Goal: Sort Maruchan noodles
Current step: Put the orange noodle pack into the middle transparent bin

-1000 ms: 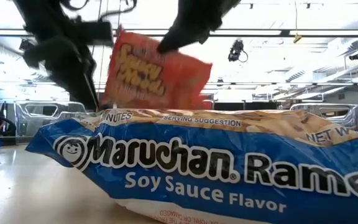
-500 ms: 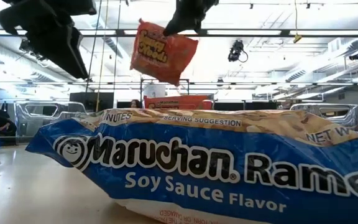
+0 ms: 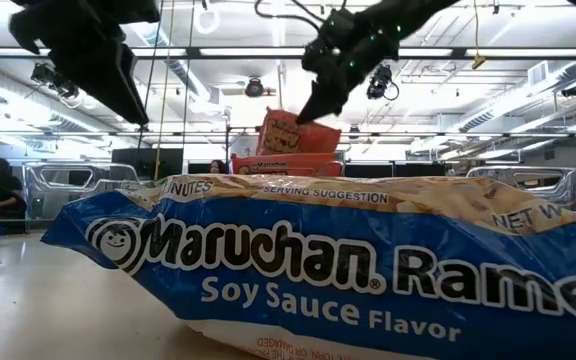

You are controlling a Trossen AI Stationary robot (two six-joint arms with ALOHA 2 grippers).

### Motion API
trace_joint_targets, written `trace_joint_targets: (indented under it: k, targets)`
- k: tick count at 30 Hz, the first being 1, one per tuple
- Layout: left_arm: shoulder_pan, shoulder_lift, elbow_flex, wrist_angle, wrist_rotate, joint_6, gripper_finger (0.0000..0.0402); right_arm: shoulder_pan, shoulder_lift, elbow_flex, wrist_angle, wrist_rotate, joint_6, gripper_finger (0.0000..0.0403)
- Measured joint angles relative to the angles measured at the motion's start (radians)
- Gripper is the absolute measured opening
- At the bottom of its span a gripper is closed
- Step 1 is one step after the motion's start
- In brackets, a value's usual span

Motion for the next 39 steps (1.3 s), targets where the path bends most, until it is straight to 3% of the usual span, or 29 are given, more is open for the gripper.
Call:
trace_joint_targets:
  k: [3, 7, 13, 18, 26, 30, 39]
  targets:
    - [0.024, 0.000, 0.015, 0.004, -0.008, 0.011, 0.0153, -0.006, 0.001, -0.036, 0.018, -0.013, 0.000, 0.0003]
    - [0.090, 0.000, 0.036, 0.021, -0.095, 0.081, 0.0153, -0.009, 0.051, -0.033, -0.007, -0.040, 0.000, 0.0002]
    - [0.269, 0.000, 0.102, 0.110, -0.197, 0.339, 0.0153, -0.017, 0.228, 0.104, -0.105, -0.044, -0.054, 0.0002]
    - [0.392, 0.000, 0.106, 0.251, -0.092, 0.569, 0.0162, -0.037, 0.345, 0.246, -0.206, -0.059, -0.101, 0.0004]
    - [0.526, 0.000, 0.106, 0.342, 0.000, 0.683, 0.0186, -0.059, 0.444, 0.337, -0.245, -0.081, -0.147, 0.0009]
    - [0.565, 0.000, 0.106, 0.347, 0.014, 0.731, 0.0188, -0.060, 0.427, 0.337, -0.283, -0.089, -0.160, 0.0007]
    - [0.649, 0.000, 0.106, 0.419, 0.169, 0.791, 0.0188, -0.060, 0.310, 0.337, -0.306, -0.141, -0.164, 0.0004]
